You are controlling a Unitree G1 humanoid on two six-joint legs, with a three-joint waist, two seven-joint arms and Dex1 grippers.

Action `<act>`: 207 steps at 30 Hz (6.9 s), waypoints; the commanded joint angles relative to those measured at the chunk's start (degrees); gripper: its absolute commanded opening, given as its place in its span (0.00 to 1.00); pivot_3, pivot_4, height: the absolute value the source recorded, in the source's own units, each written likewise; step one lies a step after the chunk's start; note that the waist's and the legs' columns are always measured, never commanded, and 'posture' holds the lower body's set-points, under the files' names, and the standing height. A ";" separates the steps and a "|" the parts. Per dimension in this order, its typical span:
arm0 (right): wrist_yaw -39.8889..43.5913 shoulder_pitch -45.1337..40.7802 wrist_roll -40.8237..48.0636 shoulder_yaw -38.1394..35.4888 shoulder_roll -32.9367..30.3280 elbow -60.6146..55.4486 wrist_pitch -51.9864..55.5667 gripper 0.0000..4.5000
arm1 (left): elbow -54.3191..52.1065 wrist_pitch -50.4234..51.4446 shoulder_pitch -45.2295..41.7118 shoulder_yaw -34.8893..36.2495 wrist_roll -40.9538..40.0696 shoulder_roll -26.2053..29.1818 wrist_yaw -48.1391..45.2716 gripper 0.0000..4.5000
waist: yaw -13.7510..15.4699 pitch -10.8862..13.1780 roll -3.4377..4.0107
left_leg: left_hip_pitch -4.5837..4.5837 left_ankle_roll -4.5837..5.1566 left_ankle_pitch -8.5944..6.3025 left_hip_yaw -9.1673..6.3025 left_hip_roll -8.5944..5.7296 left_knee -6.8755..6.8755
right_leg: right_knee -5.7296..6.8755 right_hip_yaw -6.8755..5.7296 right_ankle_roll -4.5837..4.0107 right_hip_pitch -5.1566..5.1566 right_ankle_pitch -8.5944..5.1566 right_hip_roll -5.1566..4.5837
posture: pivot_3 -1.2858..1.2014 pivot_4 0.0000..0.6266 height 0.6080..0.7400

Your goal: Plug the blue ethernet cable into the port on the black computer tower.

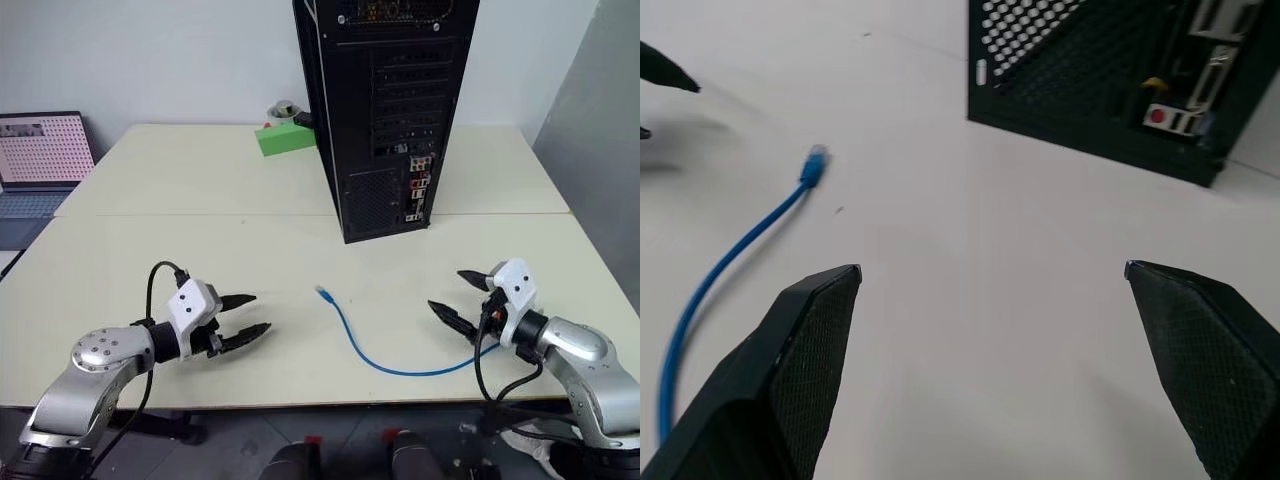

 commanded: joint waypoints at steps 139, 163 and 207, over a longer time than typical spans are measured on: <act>8.05 -19.06 2.70 11.84 12.83 -2.85 25.23 0.78 | 29.49 -80.50 -21.27 -14.30 39.16 -10.23 18.79 0.06 | 1.15 -0.07 -0.20 | -0.41 -0.03 -0.01 -0.18 -0.01 0.17 | 0.15 -0.13 0.20 -0.29 0.37 0.04 | 0.52 0.24 1.00; 1.66 -20.87 10.32 12.32 16.14 -0.91 29.23 0.09 | 28.95 -82.10 -22.33 -16.21 47.56 -9.05 33.44 0.06 | 1.30 -0.07 -0.20 | -0.41 -0.03 -0.01 -0.18 -0.01 0.18 | 0.16 -0.17 0.42 -0.27 0.28 0.04 | 0.52 0.24 1.00; -33.49 -35.65 -13.45 3.69 23.13 16.49 12.73 0.01 | -0.53 16.47 -28.13 -17.18 9.44 -29.88 29.98 0.79 | 0.12 -0.08 -0.19 | -0.50 -0.02 0.00 -0.37 -0.04 0.25 | 0.19 -0.22 0.40 -0.28 0.29 0.13 | 0.52 0.24 1.00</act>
